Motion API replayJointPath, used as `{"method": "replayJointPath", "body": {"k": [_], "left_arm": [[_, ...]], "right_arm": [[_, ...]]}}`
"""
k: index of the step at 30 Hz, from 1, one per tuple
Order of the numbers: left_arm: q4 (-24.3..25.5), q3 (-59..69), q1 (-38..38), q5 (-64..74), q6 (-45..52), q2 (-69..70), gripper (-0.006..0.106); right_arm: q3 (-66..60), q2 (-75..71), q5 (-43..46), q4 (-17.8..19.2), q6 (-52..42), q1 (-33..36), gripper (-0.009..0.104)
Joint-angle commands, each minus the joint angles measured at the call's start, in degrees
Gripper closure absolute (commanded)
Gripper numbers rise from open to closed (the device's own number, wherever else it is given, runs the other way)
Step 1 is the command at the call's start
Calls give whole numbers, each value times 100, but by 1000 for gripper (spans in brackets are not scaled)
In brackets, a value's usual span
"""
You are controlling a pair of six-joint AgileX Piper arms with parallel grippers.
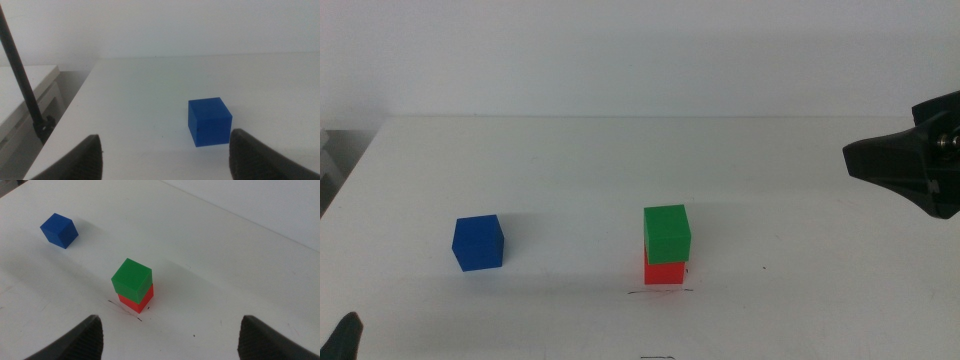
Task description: Stack red cubes first, then green, then blue cubes in a specific spot.
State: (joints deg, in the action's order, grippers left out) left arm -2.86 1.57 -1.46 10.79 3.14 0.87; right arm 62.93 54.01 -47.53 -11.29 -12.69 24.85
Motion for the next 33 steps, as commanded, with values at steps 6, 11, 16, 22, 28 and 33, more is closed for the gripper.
{"method": "replayJointPath", "body": {"k": [6, 11, 16, 22, 28, 33], "left_arm": [[-338, -254, -243, -303, -187, -275, 16], [-277, -1410, -253, 304, -54, -1337, 16], [-278, -3150, -253, 2124, 309, -2678, 16], [-463, -4955, -253, 4040, 267, -3776, 16], [-486, -5477, -253, 4272, 267, -4195, 16], [-436, -5442, -253, 4175, 260, -4216, 16]], "right_arm": [[131, -76, 347, -33, -63, -37, 20], [131, -76, 347, -33, -63, -37, 20], [131, -76, 347, -33, -63, -37, 20], [131, -76, 347, -33, -63, -37, 20], [131, -76, 347, -33, -63, -37, 20], [131, -76, 347, -33, -63, -37, 20]]}}
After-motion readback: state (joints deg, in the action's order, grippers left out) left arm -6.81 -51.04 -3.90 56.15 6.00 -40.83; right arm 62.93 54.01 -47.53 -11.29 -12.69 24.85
